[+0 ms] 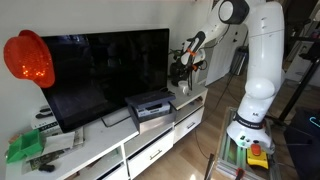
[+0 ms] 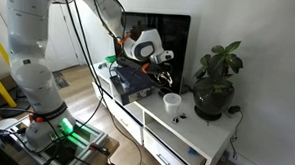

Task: Lift the lid from the Tv stand and put it on the cup

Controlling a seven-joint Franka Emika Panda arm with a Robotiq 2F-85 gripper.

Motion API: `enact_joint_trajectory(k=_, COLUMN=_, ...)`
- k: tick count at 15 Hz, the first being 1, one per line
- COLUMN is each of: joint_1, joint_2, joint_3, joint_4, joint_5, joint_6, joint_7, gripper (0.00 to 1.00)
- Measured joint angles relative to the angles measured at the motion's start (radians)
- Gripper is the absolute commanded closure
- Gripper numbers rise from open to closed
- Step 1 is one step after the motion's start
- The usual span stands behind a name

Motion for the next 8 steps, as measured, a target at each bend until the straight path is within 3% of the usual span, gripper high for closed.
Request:
enact_joint_trajectory(k=4, joint_1=0.084, joint_2=-0.07, joint_3=-0.113, joint_4=-0.054, joint_5=-0.042, joint_6=-0.05, joint_7=0.238, gripper=0.0)
enact_joint_trajectory(k=8, joint_1=0.103, joint_2=-0.108, joint_3=-0.141, joint_4=-0.082, joint_5=-0.057, joint_6=-0.066, joint_7=0.345, gripper=0.0)
